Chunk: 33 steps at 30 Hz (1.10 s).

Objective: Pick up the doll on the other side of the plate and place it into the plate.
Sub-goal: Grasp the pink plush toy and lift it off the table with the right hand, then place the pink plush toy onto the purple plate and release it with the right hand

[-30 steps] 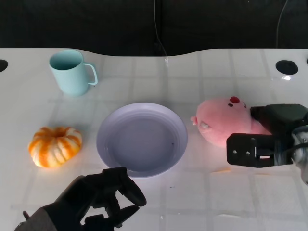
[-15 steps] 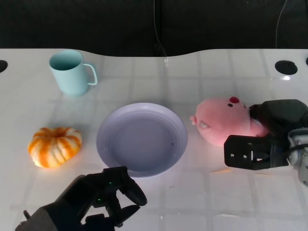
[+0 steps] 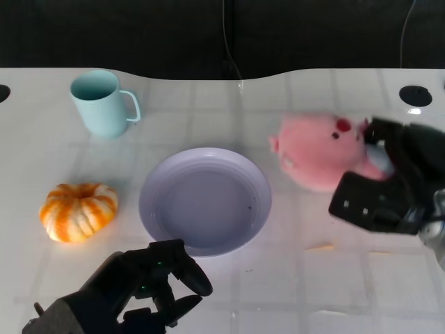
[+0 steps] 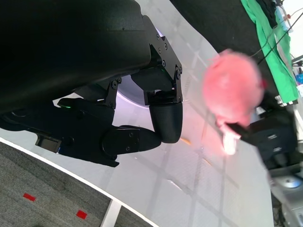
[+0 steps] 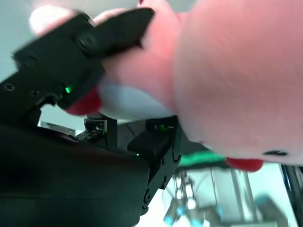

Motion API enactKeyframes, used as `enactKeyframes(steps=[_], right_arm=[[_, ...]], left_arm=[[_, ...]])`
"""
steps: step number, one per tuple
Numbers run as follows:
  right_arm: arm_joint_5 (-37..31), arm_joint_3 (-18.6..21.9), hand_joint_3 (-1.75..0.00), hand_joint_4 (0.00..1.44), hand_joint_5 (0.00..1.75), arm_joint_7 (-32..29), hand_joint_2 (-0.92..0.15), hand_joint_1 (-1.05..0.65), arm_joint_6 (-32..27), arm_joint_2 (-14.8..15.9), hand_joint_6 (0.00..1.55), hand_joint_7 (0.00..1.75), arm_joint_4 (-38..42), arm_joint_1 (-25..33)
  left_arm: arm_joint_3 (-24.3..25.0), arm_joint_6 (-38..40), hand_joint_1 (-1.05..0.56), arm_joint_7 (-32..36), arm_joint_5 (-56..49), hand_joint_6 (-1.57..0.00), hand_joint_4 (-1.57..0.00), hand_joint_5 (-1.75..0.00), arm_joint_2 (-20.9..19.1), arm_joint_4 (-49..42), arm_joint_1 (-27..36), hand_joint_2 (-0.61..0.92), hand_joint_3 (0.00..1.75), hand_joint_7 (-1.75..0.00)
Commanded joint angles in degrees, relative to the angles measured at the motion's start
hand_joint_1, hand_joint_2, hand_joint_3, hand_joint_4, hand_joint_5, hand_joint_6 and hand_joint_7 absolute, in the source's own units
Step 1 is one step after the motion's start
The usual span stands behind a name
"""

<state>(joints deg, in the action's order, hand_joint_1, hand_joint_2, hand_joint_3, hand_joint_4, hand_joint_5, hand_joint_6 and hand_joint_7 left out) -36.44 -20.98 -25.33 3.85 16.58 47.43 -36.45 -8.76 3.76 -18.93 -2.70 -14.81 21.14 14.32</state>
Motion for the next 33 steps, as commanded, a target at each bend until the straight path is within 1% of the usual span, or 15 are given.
enactKeyframes(steps=[1, 5, 8, 10, 15, 17, 19, 21, 23, 26, 27, 29, 32, 33], right_arm=[[2.1, 2.7, -1.34, 0.94, 1.75, -0.6, -0.31, -0.15, 1.3, 0.5, 0.79, 1.74, -4.4, 1.0], [3.4, 4.4, -1.39, 0.94, 1.75, 1.2, -0.28, -0.13, 0.8, 0.7, 0.79, 1.75, -8.8, 1.8], [4.3, 5.6, -1.40, 0.93, 1.75, 3.0, -0.29, -0.13, -0.3, 0.2, 0.79, 1.75, -12.4, 2.1], [4.6, 5.8, -1.40, 0.94, 1.75, 3.8, -0.29, -0.13, 0.0, -0.2, 0.79, 1.75, -14.1, 2.0], [4.1, 4.4, -1.37, 0.96, 1.75, 9.5, -0.30, -0.16, -1.0, -1.4, 0.79, 1.75, -19.0, 0.7], [3.7, 3.3, -1.35, 0.95, 1.75, 11.9, -0.29, -0.18, -1.1, -2.4, 0.78, 1.74, -19.9, -0.1], [3.2, 2.2, -1.33, 0.95, 1.75, 13.3, -0.28, -0.19, -0.7, -3.8, 0.78, 1.75, -19.8, -0.9], [2.3, 0.7, -1.29, 0.95, 1.75, 14.3, -0.29, -0.19, -1.0, -5.3, 0.77, 1.75, -19.5, -1.7], [1.3, -0.6, -1.25, 0.94, 1.75, 14.5, -0.29, -0.18, -0.7, -6.7, 0.78, 1.75, -18.5, -2.6], [0.2, -2.1, -1.24, 0.93, 1.75, 14.0, -0.29, -0.17, -0.1, -8.8, 0.79, 1.75, -15.9, -4.0], [0.1, -2.6, -1.21, 0.93, 1.75, 14.2, -0.31, -0.19, -0.1, -9.7, 0.78, 1.75, -14.7, -4.7], [0.1, -3.2, -1.18, 0.94, 1.75, 14.4, -0.34, -0.22, -0.1, -10.7, 0.77, 1.75, -13.2, -5.5], [-0.8, -4.9, -1.15, 0.94, 1.75, 14.3, -0.34, -0.21, 0.2, -13.2, 0.76, 1.74, -9.1, -7.7], [-0.9, -5.5, -1.12, 0.94, 1.75, 14.1, -0.36, -0.21, 0.5, -13.9, 0.76, 1.72, -7.7, -8.4]], left_arm=[[0.5, 0.2, -0.28, 0.1, 0.0, -0.60, -0.58, -1.75, -0.6, -0.3, -0.3, 0.90, 0.44, -1.26], [0.6, 0.0, -0.27, 0.1, 0.3, -0.60, -0.58, -1.75, -0.4, -0.7, -0.4, 0.90, 0.43, -1.26], [0.7, -0.5, -0.27, -0.1, 0.3, -0.60, -0.59, -1.75, -0.6, -1.0, -0.4, 0.90, 0.43, -1.26], [0.7, -0.1, -0.28, -0.1, 0.3, -0.60, -0.59, -1.75, -0.7, -0.8, -0.4, 0.91, 0.43, -1.26], [0.6, -0.1, -0.27, 0.0, 0.2, -0.60, -0.56, -1.74, -0.6, -1.0, -0.6, 0.91, 0.42, -1.25], [0.4, 0.1, -0.28, 0.0, 0.1, -0.61, -0.57, -1.74, -0.5, -1.1, -0.6, 0.92, 0.41, -1.25], [0.3, 0.0, -0.28, 0.0, -0.1, -0.61, -0.58, -1.75, -0.5, -1.2, -0.7, 0.92, 0.41, -1.25], [0.1, 0.0, -0.28, 0.1, -0.2, -0.61, -0.59, -1.75, -0.5, -1.0, -0.6, 0.92, 0.41, -1.25], [0.2, 0.2, -0.27, 0.1, -0.1, -0.61, -0.59, -1.75, -0.4, -0.9, -0.5, 0.92, 0.41, -1.26], [0.3, -0.6, -0.27, 0.0, 0.4, -0.60, -0.58, -1.75, -0.3, -1.3, -0.4, 0.92, 0.41, -1.26], [0.2, -0.7, -0.27, 0.0, 0.3, -0.60, -0.57, -1.75, -0.4, -1.3, -0.4, 0.92, 0.41, -1.26], [0.2, -0.7, -0.28, 0.0, 0.2, -0.61, -0.58, -1.75, -0.4, -1.2, -0.4, 0.92, 0.41, -1.27], [0.0, -0.5, -0.28, 0.1, -0.2, -0.61, -0.58, -1.75, -0.4, -0.8, -0.3, 0.92, 0.40, -1.27], [-0.1, -0.3, -0.28, 0.2, -0.1, -0.61, -0.58, -1.75, -0.3, -0.7, -0.2, 0.92, 0.40, -1.27]])
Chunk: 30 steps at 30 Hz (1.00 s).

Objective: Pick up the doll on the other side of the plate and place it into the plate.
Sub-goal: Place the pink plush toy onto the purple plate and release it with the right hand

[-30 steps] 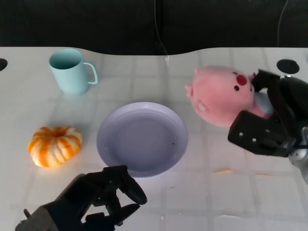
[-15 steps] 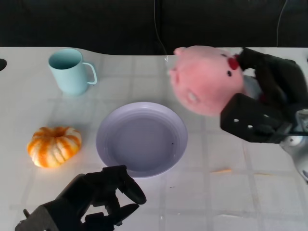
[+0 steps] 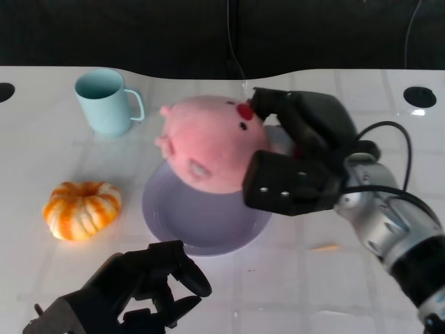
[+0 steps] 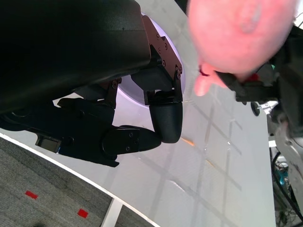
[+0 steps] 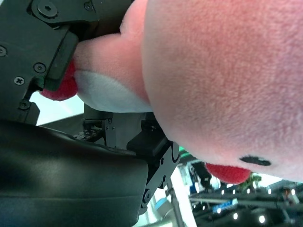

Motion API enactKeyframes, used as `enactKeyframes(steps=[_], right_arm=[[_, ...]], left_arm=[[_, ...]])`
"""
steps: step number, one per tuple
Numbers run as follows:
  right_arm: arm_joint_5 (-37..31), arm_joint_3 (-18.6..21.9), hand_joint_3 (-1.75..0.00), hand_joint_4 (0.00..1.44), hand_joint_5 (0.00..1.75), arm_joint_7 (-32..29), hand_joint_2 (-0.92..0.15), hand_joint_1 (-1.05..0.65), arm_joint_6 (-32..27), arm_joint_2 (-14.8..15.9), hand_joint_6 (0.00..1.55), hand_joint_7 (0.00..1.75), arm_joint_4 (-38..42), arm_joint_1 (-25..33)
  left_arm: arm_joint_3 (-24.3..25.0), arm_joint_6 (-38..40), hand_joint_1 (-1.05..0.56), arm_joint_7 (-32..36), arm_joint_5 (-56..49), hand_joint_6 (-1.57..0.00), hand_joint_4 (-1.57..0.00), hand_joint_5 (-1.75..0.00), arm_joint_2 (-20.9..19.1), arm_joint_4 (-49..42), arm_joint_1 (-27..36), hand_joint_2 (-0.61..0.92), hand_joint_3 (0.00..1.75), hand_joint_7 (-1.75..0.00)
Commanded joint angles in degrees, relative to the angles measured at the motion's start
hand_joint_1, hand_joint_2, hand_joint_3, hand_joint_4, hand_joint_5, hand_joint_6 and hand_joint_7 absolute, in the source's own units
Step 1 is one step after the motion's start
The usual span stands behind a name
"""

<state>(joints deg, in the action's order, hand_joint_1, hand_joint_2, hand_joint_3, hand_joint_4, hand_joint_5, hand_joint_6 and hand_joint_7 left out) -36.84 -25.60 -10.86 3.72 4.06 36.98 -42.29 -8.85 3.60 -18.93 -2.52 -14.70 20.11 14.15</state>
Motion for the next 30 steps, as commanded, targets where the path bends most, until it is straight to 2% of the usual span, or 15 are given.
enactKeyframes(steps=[1, 8, 9, 11, 12, 13, 14, 15, 17, 18, 19, 21, 25, 30], right_arm=[[-0.7, -1.3, -1.11, 0.94, 1.75, -0.6, -0.37, -0.21, 1.1, -2.1, 0.76, 1.70, 4.1, -3.2], [-0.9, -2.9, -1.01, 0.93, 1.75, -1.0, -0.42, -0.18, 3.0, -5.0, 0.78, 1.66, 10.2, -6.1], [-0.7, -2.9, -0.88, 0.90, 1.73, -0.2, -0.47, -0.21, 2.3, -5.2, 0.78, 1.48, 10.0, -6.3], [-0.4, -2.6, -0.51, 0.88, 1.64, 1.3, -0.63, -0.24, 1.3, -5.5, 0.91, 0.87, 9.5, -6.6], [-0.1, -2.5, -0.33, 0.85, 1.46, 2.2, -0.73, -0.26, 1.0, -5.5, 0.95, 0.52, 9.1, -6.6], [0.1, -2.5, -0.24, 0.85, 1.26, 3.4, -0.78, -0.28, 1.2, -5.3, 0.95, 0.32, 8.5, -6.4], [0.2, -2.5, -0.18, 0.83, 1.09, 4.5, -0.83, -0.31, 1.3, -5.0, 0.87, 0.17, 8.0, -6.3], [0.0, -2.9, -0.13, 0.73, 0.91, 5.9, -0.87, -0.37, 1.5, -4.4, 0.75, 0.07, 7.5, -6.2], [-0.6, -3.5, -0.14, 0.44, 0.57, 8.9, -0.91, -0.51, 0.9, -3.6, 0.52, 0.02, 6.4, -6.2], [-1.0, -3.9, -0.14, 0.38, 0.49, 10.8, -0.91, -0.54, 0.1, -3.2, 0.47, 0.01, 5.6, -6.2], [-1.3, -4.2, -0.15, 0.24, 0.38, 12.1, -0.92, -0.64, -0.6, -2.9, 0.33, 0.00, 4.8, -6.0], [-1.9, -4.9, -0.17, 0.12, 0.30, 14.7, -0.92, -0.73, -1.9, -2.1, 0.23, 0.00, 2.9, -5.8], [-2.3, -5.4, -0.19, 0.05, 0.25, 18.8, -0.92, -0.80, -4.1, -0.8, 0.16, 0.00, -1.1, -5.0], [-3.0, -5.4, -0.21, 0.03, 0.24, 22.4, -0.92, -0.85, -4.8, 1.4, 0.14, 0.00, -6.8, -3.4]], left_arm=[[0.0, -0.2, -0.28, 0.2, -0.3, -0.61, -0.58, -1.75, -0.4, 0.4, 0.0, 0.92, 0.40, -1.27], [-0.6, -0.7, -0.28, 0.4, -0.9, -0.60, -0.59, -1.75, -0.2, 0.6, 0.1, 0.92, 0.41, -1.28], [-0.7, -0.7, -0.28, 0.5, -1.0, -0.60, -0.59, -1.75, -0.1, 0.6, 0.1, 0.92, 0.42, -1.29], [-0.8, -0.7, -0.28, 0.6, -1.1, -0.60, -0.60, -1.75, 0.0, 0.5, 0.1, 0.92, 0.42, -1.29], [-0.8, -0.9, -0.28, 0.6, -1.1, -0.60, -0.60, -1.75, 0.0, 0.4, 0.0, 0.92, 0.42, -1.29], [-0.9, -0.9, -0.29, 0.5, -1.3, -0.60, -0.60, -1.75, -0.1, 0.3, -0.1, 0.92, 0.42, -1.29], [-0.9, -0.9, -0.29, 0.5, -1.4, -0.60, -0.59, -1.75, -0.2, 0.3, -0.1, 0.92, 0.42, -1.29], [-0.9, -0.9, -0.29, 0.5, -1.5, -0.60, -0.59, -1.75, -0.2, 0.3, -0.2, 0.92, 0.43, -1.29], [-0.9, -1.2, -0.29, 0.4, -1.8, -0.60, -0.59, -1.75, -0.2, 0.1, -0.3, 0.91, 0.43, -1.30], [-0.9, -1.3, -0.29, 0.4, -1.9, -0.60, -0.59, -1.75, -0.2, 0.0, -0.3, 0.91, 0.43, -1.30], [-0.9, -1.4, -0.29, 0.3, -2.0, -0.59, -0.59, -1.75, -0.3, 0.0, -0.3, 0.91, 0.43, -1.30], [-0.8, -1.3, -0.29, 0.3, -2.0, -0.59, -0.58, -1.75, -0.3, 0.0, -0.3, 0.91, 0.43, -1.30], [-0.8, -0.9, -0.28, 0.2, -1.9, -0.59, -0.57, -1.75, -0.2, 0.1, -0.4, 0.90, 0.44, -1.30], [-0.8, -0.9, -0.29, 0.3, -1.9, -0.59, -0.58, -1.75, -0.1, -0.1, -0.5, 0.90, 0.44, -1.30]])
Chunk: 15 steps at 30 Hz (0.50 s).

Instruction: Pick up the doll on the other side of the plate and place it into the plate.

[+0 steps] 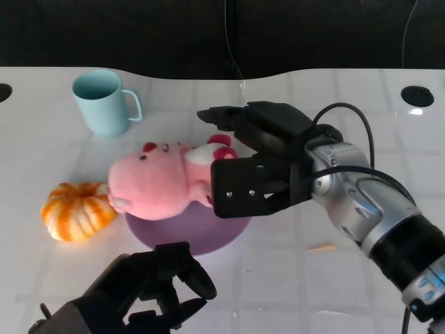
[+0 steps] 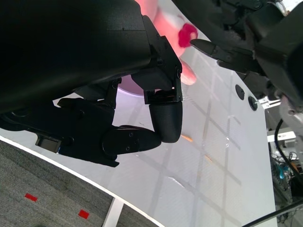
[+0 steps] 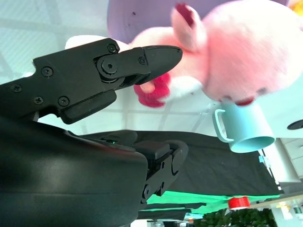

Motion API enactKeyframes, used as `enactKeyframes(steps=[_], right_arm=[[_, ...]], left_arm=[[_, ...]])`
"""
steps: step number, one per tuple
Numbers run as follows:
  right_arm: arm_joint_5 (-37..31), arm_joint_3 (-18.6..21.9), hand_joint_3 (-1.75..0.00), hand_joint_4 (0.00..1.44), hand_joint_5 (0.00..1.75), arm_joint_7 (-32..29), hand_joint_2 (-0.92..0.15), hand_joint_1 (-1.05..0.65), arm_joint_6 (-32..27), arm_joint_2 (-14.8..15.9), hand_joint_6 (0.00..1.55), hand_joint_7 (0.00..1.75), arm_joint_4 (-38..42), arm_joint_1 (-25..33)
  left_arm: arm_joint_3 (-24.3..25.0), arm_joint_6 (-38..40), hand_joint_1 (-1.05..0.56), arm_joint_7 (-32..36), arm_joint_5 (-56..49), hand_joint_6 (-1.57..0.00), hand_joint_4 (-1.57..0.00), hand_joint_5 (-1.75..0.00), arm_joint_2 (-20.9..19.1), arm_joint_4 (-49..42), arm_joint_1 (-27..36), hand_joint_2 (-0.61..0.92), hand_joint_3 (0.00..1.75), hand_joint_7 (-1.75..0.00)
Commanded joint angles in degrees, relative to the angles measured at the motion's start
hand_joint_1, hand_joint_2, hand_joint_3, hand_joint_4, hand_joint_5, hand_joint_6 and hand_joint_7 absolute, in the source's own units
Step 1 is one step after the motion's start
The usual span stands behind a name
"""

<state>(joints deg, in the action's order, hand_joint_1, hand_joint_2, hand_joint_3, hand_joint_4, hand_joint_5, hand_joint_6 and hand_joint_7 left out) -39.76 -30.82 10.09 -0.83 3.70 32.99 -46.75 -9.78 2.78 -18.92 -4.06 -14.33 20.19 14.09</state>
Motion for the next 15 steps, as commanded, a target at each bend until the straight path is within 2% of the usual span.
enactKeyframes(steps=[1, 8, 12, 15], right_arm=[[-0.3, -0.2, -0.22, 0.03, 0.25, 2.0, -0.92, -0.86, -0.1, 2.5, 0.14, 0.00, -4.3, 1.5], [0.4, 1.7, -0.25, 0.06, 0.31, 5.1, -0.92, -0.86, 1.4, 8.3, 0.18, 0.02, -16.1, 6.5], [3.5, 5.5, -0.23, 0.11, 0.37, 5.8, -0.92, -0.81, 3.6, 12.3, 0.22, 0.04, -25.3, 13.0], [6.6, 8.6, -0.20, 0.15, 0.44, 5.7, -0.92, -0.77, 4.5, 13.8, 0.28, 0.06, -30.8, 18.0]], left_arm=[[0.2, -0.4, -0.28, 0.3, -0.3, -0.59, -0.57, -1.75, -0.5, -0.4, -0.4, 0.90, 0.44, -1.30], [0.0, -0.5, -0.29, 0.3, -0.5, -0.59, -0.58, -1.75, -0.5, -0.6, -0.7, 0.90, 0.45, -1.30], [-0.2, -0.7, -0.29, 0.4, -0.8, -0.59, -0.58, -1.75, -0.4, -0.7, -1.0, 0.90, 0.45, -1.30], [-0.3, 0.3, -0.29, 0.5, -0.7, -0.58, -0.58, -1.75, -0.2, -0.3, -1.0, 0.90, 0.45, -1.30]])
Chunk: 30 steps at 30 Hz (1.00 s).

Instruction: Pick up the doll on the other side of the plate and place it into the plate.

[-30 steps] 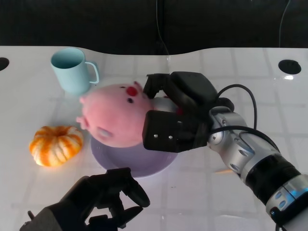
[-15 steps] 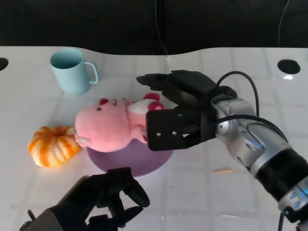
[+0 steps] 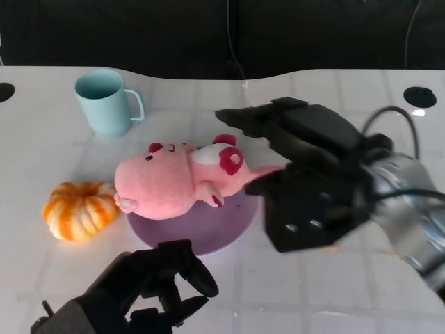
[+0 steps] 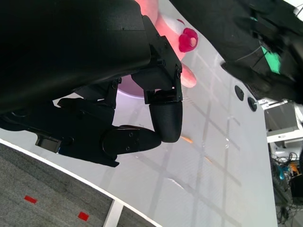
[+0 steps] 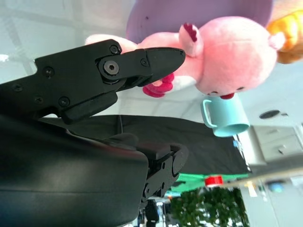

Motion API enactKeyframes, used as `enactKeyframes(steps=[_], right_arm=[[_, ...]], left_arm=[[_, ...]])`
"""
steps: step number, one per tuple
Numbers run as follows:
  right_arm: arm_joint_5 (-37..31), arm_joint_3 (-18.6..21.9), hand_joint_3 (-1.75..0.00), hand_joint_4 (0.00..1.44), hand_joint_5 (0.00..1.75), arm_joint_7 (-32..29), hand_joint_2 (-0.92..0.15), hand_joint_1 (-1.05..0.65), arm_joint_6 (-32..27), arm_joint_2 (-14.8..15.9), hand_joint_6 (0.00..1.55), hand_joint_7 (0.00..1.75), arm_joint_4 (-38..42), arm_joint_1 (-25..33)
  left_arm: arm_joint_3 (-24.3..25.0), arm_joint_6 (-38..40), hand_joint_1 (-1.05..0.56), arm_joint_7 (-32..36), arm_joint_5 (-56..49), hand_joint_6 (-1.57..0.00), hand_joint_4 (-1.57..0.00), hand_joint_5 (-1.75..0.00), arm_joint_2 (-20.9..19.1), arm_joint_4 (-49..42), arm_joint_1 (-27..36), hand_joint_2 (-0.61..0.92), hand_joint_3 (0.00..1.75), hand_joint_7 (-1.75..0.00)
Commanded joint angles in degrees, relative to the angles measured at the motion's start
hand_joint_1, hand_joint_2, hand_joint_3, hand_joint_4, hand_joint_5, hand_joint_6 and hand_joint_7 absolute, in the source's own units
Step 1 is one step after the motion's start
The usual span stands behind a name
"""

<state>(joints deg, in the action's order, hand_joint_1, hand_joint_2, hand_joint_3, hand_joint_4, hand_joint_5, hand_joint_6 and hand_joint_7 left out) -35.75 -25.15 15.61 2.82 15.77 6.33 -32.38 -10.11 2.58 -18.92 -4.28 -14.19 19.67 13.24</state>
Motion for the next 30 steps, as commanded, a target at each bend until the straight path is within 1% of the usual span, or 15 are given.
enactKeyframes(steps=[1, 3, 6, 9, 10, 13, 14, 15, 16, 17, 20, 23, 26, 28, 30], right_arm=[[3.8, 4.1, -0.18, 0.19, 0.48, -0.4, -0.92, -0.73, 1.6, 2.1, 0.32, 0.08, -5.7, 5.8], [5.6, 6.2, -0.16, 0.24, 0.52, -1.5, -0.92, -0.69, 2.7, 2.4, 0.37, 0.09, -8.4, 9.6], [7.7, 9.4, -0.15, 0.36, 0.70, -3.5, -0.92, -0.62, 4.4, 2.8, 0.49, 0.13, -12.5, 15.7], [12.1, 12.6, -0.10, 0.47, 0.89, -4.0, -0.92, -0.45, 6.6, 2.8, 0.65, 0.20, -15.4, 20.9], [13.8, 13.6, -0.08, 0.50, 0.98, -4.0, -0.92, -0.35, 7.8, 2.8, 0.70, 0.23, -16.0, 22.5], [17.9, 16.6, -0.06, 0.56, 1.12, -4.2, -0.91, -0.17, 10.6, 3.2, 0.80, 0.31, -18.3, 28.0], [18.7, 17.4, -0.09, 0.60, 1.20, -4.2, -0.90, -0.09, 11.1, 3.2, 0.84, 0.38, -19.0, 29.6], [19.7, 18.3, -0.15, 0.61, 1.23, -4.1, -0.87, -0.07, 11.2, 3.1, 0.83, 0.47, -19.9, 31.3], [20.8, 19.1, -0.34, 0.63, 1.27, -4.0, -0.78, -0.04, 11.3, 3.0, 0.80, 0.58, -20.6, 32.9], [21.8, 19.7, -0.64, 0.65, 1.31, -3.7, -0.65, -0.02, 11.2, 2.8, 0.78, 0.72, -21.3, 34.2], [24.5, 21.0, -0.98, 0.67, 1.41, -3.3, -0.50, 0.03, 11.0, 2.5, 0.76, 0.89, -23.5, 38.1], [25.7, 21.8, -1.10, 0.71, 1.46, -3.1, -0.47, 0.07, 10.5, 2.5, 0.78, 0.96, -25.6, 40.9], [27.4, 22.1, -1.28, 0.81, 1.50, -2.6, -0.43, 0.16, 9.6, 2.2, 0.84, 1.05, -27.1, 43.4], [27.5, 22.0, -1.38, 0.88, 1.51, -2.4, -0.39, 0.19, 9.7, 2.0, 0.88, 1.12, -26.1, 43.9], [27.4, 22.0, -1.49, 0.90, 1.61, -1.6, -0.34, 0.22, 9.9, 2.8, 0.88, 1.23, -24.3, 43.6]], left_arm=[[0.0, 1.0, -0.29, 0.5, -0.5, -0.58, -0.58, -1.75, -0.3, 0.5, -0.1, 0.90, 0.45, -1.30], [-0.2, 1.3, -0.28, 0.6, -0.6, -0.58, -0.58, -1.75, -0.2, 0.8, 0.0, 0.90, 0.45, -1.30], [-0.4, 1.0, -0.28, 0.7, -0.9, -0.59, -0.58, -1.75, -0.1, 0.7, -0.1, 0.90, 0.45, -1.31], [-0.5, 1.0, -0.28, 0.7, -1.0, -0.59, -0.58, -1.75, -0.1, 1.0, 0.0, 0.90, 0.46, -1.31], [-0.5, 0.7, -0.28, 0.8, -1.0, -0.59, -0.58, -1.75, -0.1, 1.0, -0.1, 0.90, 0.46, -1.32], [-0.4, 1.0, -0.29, 0.7, -1.0, -0.59, -0.59, -1.75, -0.3, 1.2, 0.0, 0.90, 0.46, -1.32], [-0.3, 1.1, -0.28, 0.7, -0.9, -0.59, -0.58, -1.75, -0.4, 1.3, 0.0, 0.90, 0.47, -1.32], [-0.2, 1.2, -0.28, 0.6, -0.7, -0.59, -0.58, -1.75, -0.4, 1.3, 0.0, 0.90, 0.47, -1.32], [0.0, 1.2, -0.28, 0.6, -0.5, -0.59, -0.57, -1.74, -0.4, 1.2, 0.0, 0.89, 0.47, -1.32], [0.1, 1.2, -0.28, 0.6, -0.5, -0.59, -0.56, -1.74, -0.5, 1.2, 0.1, 0.89, 0.47, -1.31], [0.4, 1.3, -0.28, 0.5, -0.3, -0.60, -0.57, -1.74, -0.6, 1.6, 0.3, 0.89, 0.47, -1.30], [0.7, 1.2, -0.28, 0.3, 0.4, -0.60, -0.59, -1.75, -0.5, 1.7, 0.5, 0.89, 0.47, -1.30], [1.1, 1.3, -0.29, 0.2, 0.4, -0.60, -0.59, -1.75, -0.7, 1.9, 0.7, 0.89, 0.47, -1.29], [1.1, 1.4, -0.29, 0.2, 0.3, -0.60, -0.58, -1.74, -0.8, 1.9, 0.6, 0.89, 0.47, -1.29], [1.1, 1.9, -0.30, 0.2, 0.5, -0.60, -0.57, -1.74, -0.7, 2.1, 0.7, 0.89, 0.46, -1.30]])
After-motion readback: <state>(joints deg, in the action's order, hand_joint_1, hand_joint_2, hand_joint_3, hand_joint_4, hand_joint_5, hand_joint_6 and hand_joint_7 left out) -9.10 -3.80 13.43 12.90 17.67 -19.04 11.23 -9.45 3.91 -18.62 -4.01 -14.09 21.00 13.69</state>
